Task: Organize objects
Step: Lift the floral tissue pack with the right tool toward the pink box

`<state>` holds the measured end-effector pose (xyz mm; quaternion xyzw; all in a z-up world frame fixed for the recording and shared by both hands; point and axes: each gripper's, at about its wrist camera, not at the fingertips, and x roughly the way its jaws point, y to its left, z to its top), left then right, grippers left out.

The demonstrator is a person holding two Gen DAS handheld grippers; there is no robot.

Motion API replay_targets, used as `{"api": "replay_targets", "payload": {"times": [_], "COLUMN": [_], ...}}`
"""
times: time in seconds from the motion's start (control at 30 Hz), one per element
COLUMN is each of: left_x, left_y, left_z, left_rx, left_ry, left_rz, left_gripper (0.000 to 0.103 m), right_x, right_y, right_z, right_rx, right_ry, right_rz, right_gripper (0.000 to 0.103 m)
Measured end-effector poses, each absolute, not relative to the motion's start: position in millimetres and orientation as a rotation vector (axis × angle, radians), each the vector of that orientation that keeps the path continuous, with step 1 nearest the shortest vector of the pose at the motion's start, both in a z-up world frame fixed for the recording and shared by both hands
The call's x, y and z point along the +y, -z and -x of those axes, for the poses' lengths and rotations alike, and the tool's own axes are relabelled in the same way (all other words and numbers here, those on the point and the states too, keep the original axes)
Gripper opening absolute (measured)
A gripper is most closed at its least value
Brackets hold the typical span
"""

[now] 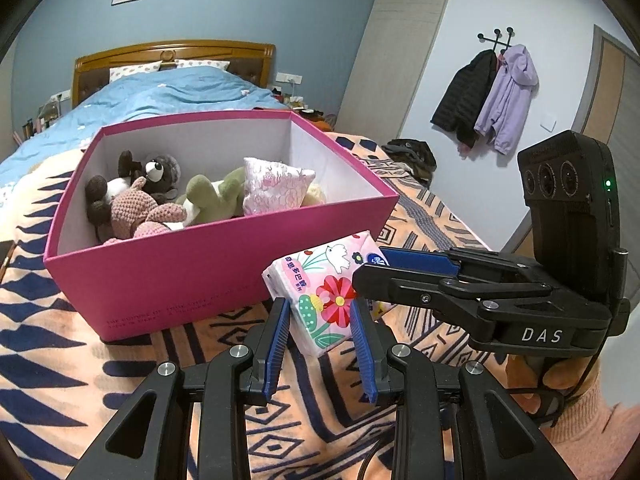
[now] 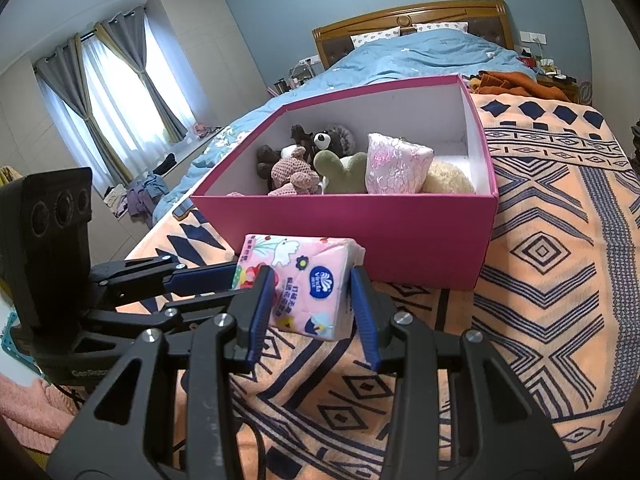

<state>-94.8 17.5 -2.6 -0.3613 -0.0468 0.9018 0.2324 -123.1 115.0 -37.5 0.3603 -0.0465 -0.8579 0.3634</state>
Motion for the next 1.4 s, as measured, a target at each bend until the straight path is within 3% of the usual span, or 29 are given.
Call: {"api": "replay_targets", "payload": {"times": [1.4], "left_x": [11], "left_y": [-17], "left_z": [108], "left_rx": [-0.119], "left_ry": [-2.531], "left_rz": [0.931], "left_gripper": [0.030], "right_x": [106], "right_y": [11], "right_z": [135], "right_rx": [-0.088], "right_ry": [2.226], "right_rz": [-0.835], "right_gripper": [0.043]}}
